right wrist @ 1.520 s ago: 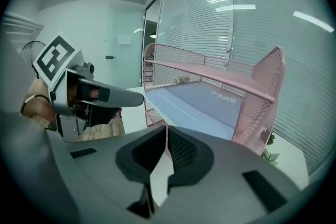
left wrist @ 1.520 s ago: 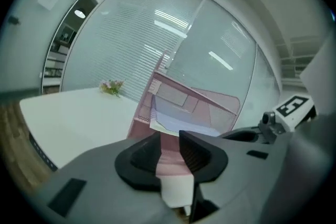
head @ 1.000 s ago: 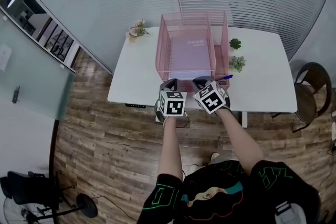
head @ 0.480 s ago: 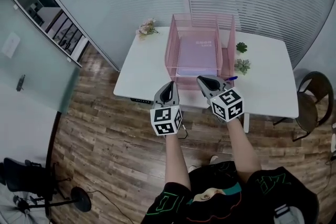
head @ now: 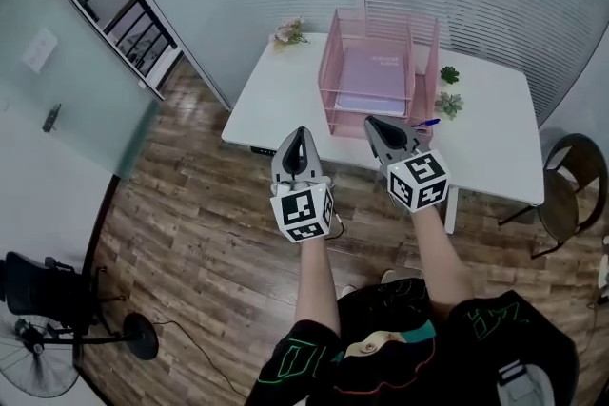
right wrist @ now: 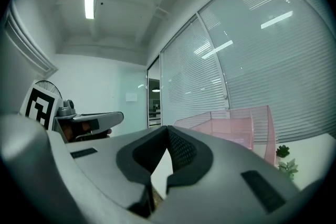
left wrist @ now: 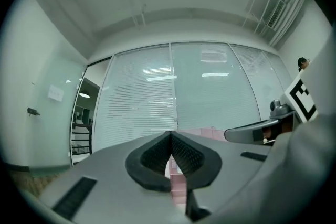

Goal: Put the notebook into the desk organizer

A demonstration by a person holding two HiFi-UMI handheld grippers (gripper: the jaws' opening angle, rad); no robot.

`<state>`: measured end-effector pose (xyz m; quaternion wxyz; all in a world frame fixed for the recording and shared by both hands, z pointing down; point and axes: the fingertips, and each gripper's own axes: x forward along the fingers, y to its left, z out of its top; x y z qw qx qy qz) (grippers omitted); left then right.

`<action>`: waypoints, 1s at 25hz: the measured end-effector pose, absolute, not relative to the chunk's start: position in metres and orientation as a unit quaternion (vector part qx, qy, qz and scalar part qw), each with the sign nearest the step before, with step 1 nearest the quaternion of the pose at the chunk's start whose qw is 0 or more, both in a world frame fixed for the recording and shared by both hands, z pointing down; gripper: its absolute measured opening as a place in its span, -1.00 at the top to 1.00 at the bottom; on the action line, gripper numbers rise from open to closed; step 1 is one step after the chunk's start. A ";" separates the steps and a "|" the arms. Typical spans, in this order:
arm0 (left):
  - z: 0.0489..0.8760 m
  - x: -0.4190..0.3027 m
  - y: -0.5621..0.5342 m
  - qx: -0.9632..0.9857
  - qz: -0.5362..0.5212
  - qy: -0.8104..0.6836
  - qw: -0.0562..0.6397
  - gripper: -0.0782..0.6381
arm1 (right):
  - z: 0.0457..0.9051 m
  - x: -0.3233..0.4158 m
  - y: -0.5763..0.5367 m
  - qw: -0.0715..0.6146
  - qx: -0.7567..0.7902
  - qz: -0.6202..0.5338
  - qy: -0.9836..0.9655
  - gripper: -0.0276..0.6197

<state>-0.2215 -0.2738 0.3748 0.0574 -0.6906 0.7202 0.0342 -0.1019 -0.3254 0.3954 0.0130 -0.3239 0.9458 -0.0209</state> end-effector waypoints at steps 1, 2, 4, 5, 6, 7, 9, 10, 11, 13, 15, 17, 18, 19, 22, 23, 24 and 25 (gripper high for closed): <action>0.375 -0.222 -0.268 -0.688 0.035 0.723 0.058 0.80 | 0.396 -0.101 -0.321 0.013 -0.325 -0.021 0.945 0.91; 0.375 -0.221 -0.262 -0.687 0.036 0.724 0.058 0.80 | 0.397 -0.101 -0.317 0.012 -0.326 -0.022 0.945 0.91; 0.376 -0.219 -0.254 -0.687 0.038 0.723 0.054 0.80 | 0.397 -0.101 -0.310 0.010 -0.326 -0.020 0.945 0.91; 0.377 -0.218 -0.251 -0.688 0.037 0.723 0.051 0.80 | 0.396 -0.102 -0.308 0.009 -0.326 -0.017 0.945 0.91; 0.378 -0.218 -0.249 -0.689 0.036 0.723 0.048 0.79 | 0.394 -0.102 -0.305 0.009 -0.326 -0.013 0.945 0.91; 0.380 -0.218 -0.247 -0.688 0.033 0.724 0.045 0.79 | 0.393 -0.103 -0.303 0.008 -0.326 -0.009 0.945 0.91; 0.382 -0.219 -0.242 -0.684 0.028 0.728 0.040 0.79 | 0.391 -0.102 -0.299 0.007 -0.328 -0.004 0.945 0.91; 0.383 -0.219 -0.240 -0.682 0.027 0.729 0.038 0.79 | 0.390 -0.102 -0.297 0.006 -0.329 -0.002 0.944 0.91; 0.385 -0.220 -0.239 -0.681 0.025 0.731 0.036 0.79 | 0.390 -0.101 -0.296 0.005 -0.329 0.000 0.944 0.91; 0.387 -0.219 -0.238 -0.680 0.024 0.733 0.033 0.79 | 0.391 -0.100 -0.295 0.002 -0.329 0.003 0.944 0.91; 0.388 -0.218 -0.237 -0.680 0.025 0.732 0.032 0.79 | 0.391 -0.098 -0.294 0.001 -0.329 0.006 0.944 0.91; 0.388 -0.216 -0.238 -0.681 0.026 0.731 0.031 0.79 | 0.391 -0.096 -0.293 0.002 -0.330 0.009 0.944 0.91; 0.388 -0.215 -0.238 -0.681 0.026 0.731 0.031 0.79 | 0.391 -0.095 -0.293 0.002 -0.330 0.010 0.944 0.91; 0.388 -0.215 -0.239 -0.681 0.027 0.731 0.030 0.79 | 0.391 -0.095 -0.293 0.002 -0.330 0.011 0.944 0.91; 0.388 -0.215 -0.241 -0.680 0.029 0.732 0.030 0.79 | 0.387 -0.095 -0.294 0.004 -0.328 0.017 0.944 0.91; 0.387 -0.215 -0.241 -0.680 0.030 0.732 0.030 0.79 | 0.387 -0.095 -0.294 0.005 -0.327 0.019 0.945 0.91; 0.387 -0.216 -0.241 -0.679 0.030 0.733 0.029 0.79 | 0.386 -0.096 -0.294 0.006 -0.326 0.021 0.945 0.91; 0.387 -0.216 -0.242 -0.679 0.030 0.733 0.029 0.79 | 0.385 -0.096 -0.293 0.006 -0.325 0.023 0.945 0.91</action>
